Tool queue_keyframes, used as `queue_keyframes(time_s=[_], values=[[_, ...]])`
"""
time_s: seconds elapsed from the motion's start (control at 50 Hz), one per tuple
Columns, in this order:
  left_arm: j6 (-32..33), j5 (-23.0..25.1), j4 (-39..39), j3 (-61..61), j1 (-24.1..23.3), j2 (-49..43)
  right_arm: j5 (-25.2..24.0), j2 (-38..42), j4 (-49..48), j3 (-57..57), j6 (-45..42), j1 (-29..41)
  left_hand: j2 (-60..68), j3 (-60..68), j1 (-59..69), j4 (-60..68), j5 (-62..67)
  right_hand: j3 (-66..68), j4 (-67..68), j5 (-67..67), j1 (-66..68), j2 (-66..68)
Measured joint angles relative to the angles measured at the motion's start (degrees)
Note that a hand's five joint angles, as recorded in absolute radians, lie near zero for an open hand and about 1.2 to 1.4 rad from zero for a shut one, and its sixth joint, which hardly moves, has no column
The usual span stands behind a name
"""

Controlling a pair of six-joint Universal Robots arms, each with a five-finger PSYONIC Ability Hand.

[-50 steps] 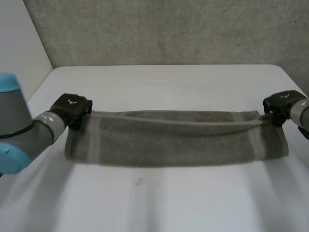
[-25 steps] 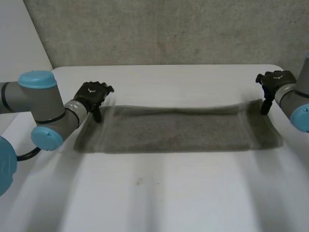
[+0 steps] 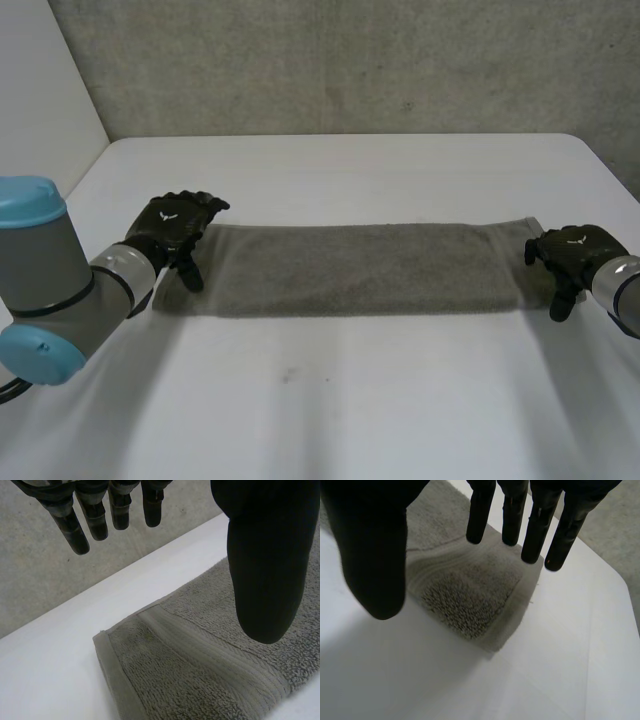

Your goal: Fold the towel.

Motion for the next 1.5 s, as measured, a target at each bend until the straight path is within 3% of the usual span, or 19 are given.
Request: queue_keyframes(time_s=[0.24, 0.3, 0.4, 0.56, 0.84, 0.92, 1.06, 1.1, 1.12, 1.26, 1.32, 1.46, 1.48, 1.5], values=[[-0.1, -0.1, 2.2, -1.7, -0.2, -0.1, -0.5, 4.5, -9.2, 1.4, 0.2, -2.0, 0.0, 0.0, 0.0, 0.0, 0.0, 14.3, 14.4, 14.1, 16.3, 14.0], [-0.1, -0.1, 2.1, -1.6, -0.2, -0.1, -0.5, 5.2, -9.7, 1.1, 0.2, -2.4, 0.0, 0.0, 0.0, 0.0, 0.0, 20.9, 21.0, 20.6, 23.7, 20.8], [-0.2, -0.1, 2.0, -1.7, -0.2, -0.1, -0.4, 5.4, -10.5, 0.9, 0.2, -3.0, 0.0, 0.0, 0.0, 0.0, 0.0, 42.2, 42.3, 41.8, 48.2, 42.3], [-0.2, -0.1, 2.0, -2.2, -0.3, 0.1, 0.2, 5.1, -12.0, 0.8, 0.2, -5.0, 0.0, 0.0, 0.0, 0.0, 0.0, 46.8, 47.0, 46.4, 52.9, 46.4], [-0.2, -0.1, 2.0, -3.3, -0.1, 1.2, 1.0, 4.4, -7.6, -8.4, -7.1, -17.3, -0.1, 0.0, 0.0, 0.0, 0.0, 47.3, 47.5, 47.0, 53.6, 46.7], [-0.2, -0.1, 2.0, -3.4, -0.1, 1.4, 1.0, 2.8, -4.9, -12.8, -4.9, -12.7, -0.1, 0.0, 0.0, 0.0, 0.0, 47.4, 47.5, 47.0, 53.6, 46.7], [-0.5, -0.2, 2.0, -3.4, -0.1, 2.4, 0.9, 1.8, -3.3, -20.2, 2.2, 7.4, -0.1, 0.0, 0.0, 0.0, 0.0, 47.4, 47.5, 47.1, 53.6, 46.9], [-1.1, -0.2, 2.0, -3.5, -0.1, 2.9, 1.0, 3.8, -3.1, -23.2, 3.6, 17.9, -0.1, 0.0, 0.0, 0.0, 0.0, 47.4, 47.5, 47.1, 53.6, 46.9], [-1.1, -0.2, 2.0, -3.5, -0.1, 2.9, 1.0, 3.8, -3.1, -23.2, 3.6, 17.9, -0.1, 0.0, 0.0, 0.0, 0.0, 47.4, 47.5, 47.1, 53.6, 46.9], [-2.9, -0.2, 2.0, -4.0, 0.0, 3.6, 0.8, 12.0, -2.5, -26.5, 4.1, 38.2, -0.1, 0.0, 0.0, 0.0, 0.0, 47.4, 47.5, 47.1, 53.6, 46.9], [-3.3, -0.1, 2.0, -4.4, 0.1, 3.8, 0.9, 15.7, -1.0, -26.2, 3.9, 42.7, -0.1, 0.0, 0.0, 0.0, 0.0, 47.4, 47.5, 47.1, 53.6, 46.9], [-3.3, -0.1, 2.0, -4.7, 0.1, 3.8, 1.2, 18.2, 2.9, -25.5, 4.0, 44.5, -0.1, 0.0, 0.0, 0.0, 0.0, 47.4, 47.5, 47.1, 53.6, 46.9], [-3.3, -0.1, 2.0, -4.7, 0.1, 3.8, 1.2, 17.3, 3.4, -25.2, 4.6, 43.9, -0.1, 0.0, 0.0, 0.0, 0.0, 35.0, 35.0, 35.6, 39.6, 33.0], [-3.3, -0.1, 2.0, -4.7, 0.1, 3.8, 1.2, 16.6, 3.6, -24.9, 5.1, 43.5, -0.1, 0.0, 0.0, 0.0, 0.0, 30.7, 30.6, 31.6, 35.3, 28.6]])
